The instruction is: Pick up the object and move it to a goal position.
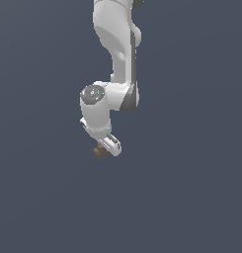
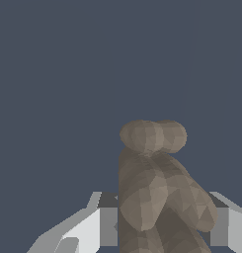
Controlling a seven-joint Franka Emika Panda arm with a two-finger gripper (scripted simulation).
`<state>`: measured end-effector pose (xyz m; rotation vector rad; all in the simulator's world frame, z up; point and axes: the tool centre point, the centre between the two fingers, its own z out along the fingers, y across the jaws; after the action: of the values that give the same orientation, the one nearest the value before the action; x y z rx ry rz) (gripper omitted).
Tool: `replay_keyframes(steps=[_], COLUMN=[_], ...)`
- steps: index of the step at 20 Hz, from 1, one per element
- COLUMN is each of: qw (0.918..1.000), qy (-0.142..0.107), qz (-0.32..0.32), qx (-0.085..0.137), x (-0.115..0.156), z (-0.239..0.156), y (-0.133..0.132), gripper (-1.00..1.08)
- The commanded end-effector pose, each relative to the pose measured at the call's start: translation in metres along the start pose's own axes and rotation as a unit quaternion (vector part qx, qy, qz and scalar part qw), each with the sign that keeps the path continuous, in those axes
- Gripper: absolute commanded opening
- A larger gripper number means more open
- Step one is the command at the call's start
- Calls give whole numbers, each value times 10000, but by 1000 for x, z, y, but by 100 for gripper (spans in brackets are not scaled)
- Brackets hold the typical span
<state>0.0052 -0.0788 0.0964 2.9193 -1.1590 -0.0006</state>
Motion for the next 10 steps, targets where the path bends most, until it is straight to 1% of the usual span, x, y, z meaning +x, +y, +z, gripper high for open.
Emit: replay_keyframes(steps=[1,5,10], qw=[10000,10000,10000], qy=[2,2,2], qz=[-4,-4,-4], qx=[2,2,2], x=[-3,-15,-41], z=[-3,-12,-33], y=[-3,-16,-42], gripper=[-100,-100,-100])
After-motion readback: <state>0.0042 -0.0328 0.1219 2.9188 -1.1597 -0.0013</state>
